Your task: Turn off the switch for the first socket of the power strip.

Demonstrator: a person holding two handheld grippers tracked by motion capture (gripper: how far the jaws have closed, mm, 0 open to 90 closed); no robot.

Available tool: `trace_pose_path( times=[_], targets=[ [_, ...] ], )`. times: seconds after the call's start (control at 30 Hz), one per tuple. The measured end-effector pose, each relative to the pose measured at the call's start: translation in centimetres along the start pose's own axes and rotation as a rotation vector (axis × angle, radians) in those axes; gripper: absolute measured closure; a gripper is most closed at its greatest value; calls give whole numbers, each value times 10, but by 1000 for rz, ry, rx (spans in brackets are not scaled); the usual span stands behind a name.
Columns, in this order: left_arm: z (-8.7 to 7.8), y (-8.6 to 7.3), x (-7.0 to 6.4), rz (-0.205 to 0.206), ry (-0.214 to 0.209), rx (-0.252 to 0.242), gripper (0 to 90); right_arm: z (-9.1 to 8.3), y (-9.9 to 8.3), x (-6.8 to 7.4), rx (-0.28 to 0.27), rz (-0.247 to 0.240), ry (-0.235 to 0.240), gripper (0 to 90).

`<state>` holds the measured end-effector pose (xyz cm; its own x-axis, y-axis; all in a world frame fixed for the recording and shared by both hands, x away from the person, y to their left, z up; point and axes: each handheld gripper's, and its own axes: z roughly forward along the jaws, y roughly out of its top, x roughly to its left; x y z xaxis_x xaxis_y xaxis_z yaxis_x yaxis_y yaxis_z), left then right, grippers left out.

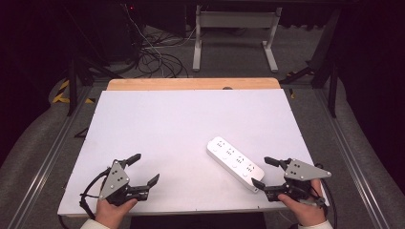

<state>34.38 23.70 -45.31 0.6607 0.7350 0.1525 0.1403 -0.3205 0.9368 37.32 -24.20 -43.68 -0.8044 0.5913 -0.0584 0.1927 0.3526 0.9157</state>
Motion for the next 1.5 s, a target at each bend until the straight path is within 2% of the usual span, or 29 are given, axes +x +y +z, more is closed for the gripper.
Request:
trace_pose_path(
  times=[0.13,0.43,0.73,0.93,1.17,1.23,1.5],
  targets=[
    [-1,0,-2,18,19,2,149,0,1,1,2,-6,4,190],
    [0,1,-6,58,32,9,149,0,4,4,15,-20,6,200],
    [0,2,-6,54,32,11,149,-3,10,8,20,-47,3,211],
    [0,2,-6,41,26,7,149,-3,14,8,30,-37,7,254],
    [0,2,-6,40,25,9,150,-2,20,3,47,-1,0,287],
    [1,2,-6,55,25,17,154,-1,20,3,53,1,1,288],
    [2,1,-7,42,22,22,154,7,28,-3,66,-5,18,319]
  ],
)
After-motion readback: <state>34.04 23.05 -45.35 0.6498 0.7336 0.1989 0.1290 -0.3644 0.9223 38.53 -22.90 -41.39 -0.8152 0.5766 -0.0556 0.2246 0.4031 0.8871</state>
